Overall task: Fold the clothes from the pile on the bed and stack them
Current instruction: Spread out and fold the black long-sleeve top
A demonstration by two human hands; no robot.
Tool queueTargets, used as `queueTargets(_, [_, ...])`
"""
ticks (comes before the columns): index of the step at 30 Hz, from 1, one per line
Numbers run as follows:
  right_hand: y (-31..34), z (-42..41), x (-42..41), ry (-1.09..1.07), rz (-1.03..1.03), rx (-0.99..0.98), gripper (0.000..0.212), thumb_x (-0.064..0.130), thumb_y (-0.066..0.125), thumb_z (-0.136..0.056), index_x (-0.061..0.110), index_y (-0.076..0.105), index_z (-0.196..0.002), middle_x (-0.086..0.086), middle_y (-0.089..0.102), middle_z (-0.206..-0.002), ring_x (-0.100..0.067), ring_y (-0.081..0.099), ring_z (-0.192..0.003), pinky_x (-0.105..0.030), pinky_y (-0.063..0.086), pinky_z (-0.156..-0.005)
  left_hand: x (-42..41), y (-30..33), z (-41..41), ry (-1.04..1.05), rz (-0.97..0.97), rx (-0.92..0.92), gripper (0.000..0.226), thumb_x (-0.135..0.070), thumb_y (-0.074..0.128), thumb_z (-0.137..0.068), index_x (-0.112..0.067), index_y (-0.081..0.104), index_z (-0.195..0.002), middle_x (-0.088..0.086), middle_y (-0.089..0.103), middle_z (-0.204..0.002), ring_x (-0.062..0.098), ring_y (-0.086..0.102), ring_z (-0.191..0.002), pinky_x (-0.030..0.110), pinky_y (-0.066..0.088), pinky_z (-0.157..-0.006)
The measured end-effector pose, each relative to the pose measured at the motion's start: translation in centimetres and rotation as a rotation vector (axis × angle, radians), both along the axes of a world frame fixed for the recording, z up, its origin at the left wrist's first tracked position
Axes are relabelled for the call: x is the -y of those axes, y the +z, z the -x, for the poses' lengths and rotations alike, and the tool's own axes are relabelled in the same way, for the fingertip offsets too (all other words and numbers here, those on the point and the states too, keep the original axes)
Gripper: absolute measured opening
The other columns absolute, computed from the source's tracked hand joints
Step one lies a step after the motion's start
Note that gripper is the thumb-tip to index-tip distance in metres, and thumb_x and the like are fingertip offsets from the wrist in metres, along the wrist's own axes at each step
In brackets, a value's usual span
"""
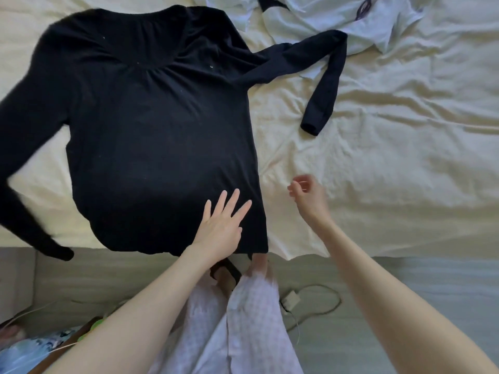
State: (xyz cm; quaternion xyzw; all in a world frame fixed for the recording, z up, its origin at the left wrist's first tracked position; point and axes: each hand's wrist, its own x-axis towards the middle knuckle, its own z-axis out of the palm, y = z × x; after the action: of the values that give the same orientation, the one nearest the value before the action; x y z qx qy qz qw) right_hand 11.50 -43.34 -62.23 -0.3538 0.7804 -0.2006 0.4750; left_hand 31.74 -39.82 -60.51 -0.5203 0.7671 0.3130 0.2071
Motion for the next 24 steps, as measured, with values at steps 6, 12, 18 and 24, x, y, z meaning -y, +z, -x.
queueTargets(6, [0.9,4.7,9.4,-0.064,0.033,-0.155,0.032,0.026,0.046,-0.097,0.011,0.052,-0.124,-0.005,0.059,-0.118,-0.018,0.055,-0.106,-0.035,0.045,-0.093,6.5,-0.5,2.0,0.090,-0.009,0.036,0.065,-0.027,0.035,-0.100,-0.026,-0.007,-0.150,0.004,-0.020,-0.157,0.027,-0.018,-0.144,0.051,0.000,-0.115])
queueTargets(12, [-0.8,7.7,15.8,-0.070,-0.063,-0.109,0.050,0.032,0.055,-0.092,0.009,0.043,-0.135,-0.005,0.054,-0.126,-0.020,0.053,-0.111,-0.033,0.046,-0.092,8.9,-1.8,3.1,0.173,-0.240,0.028,0.062,-0.027,0.035,-0.101,-0.029,-0.003,-0.150,-0.003,-0.017,-0.157,0.022,-0.015,-0.144,0.048,0.002,-0.116])
queueTargets(18, [-1.0,7.0,19.0,-0.335,-0.185,0.098,0.018,0.016,0.060,-0.091,0.003,0.059,-0.103,-0.006,0.058,-0.083,-0.020,0.059,-0.079,-0.037,0.055,-0.083,10.6,-1.5,2.8,0.542,-0.324,-0.201,0.050,-0.034,0.044,-0.098,-0.029,0.029,-0.146,-0.006,0.015,-0.157,0.013,0.007,-0.145,0.041,0.014,-0.117])
queueTargets(24, [4.3,2.2,15.7,-0.238,-0.102,0.549,0.013,0.013,0.063,-0.089,0.010,0.056,-0.079,-0.002,0.062,-0.068,-0.008,0.062,-0.059,-0.019,0.051,-0.060,13.9,2.0,6.5,0.951,-0.188,-0.695,0.086,-0.032,0.074,-0.077,-0.038,0.021,-0.145,-0.024,0.034,-0.141,-0.006,0.037,-0.126,0.015,0.033,-0.100])
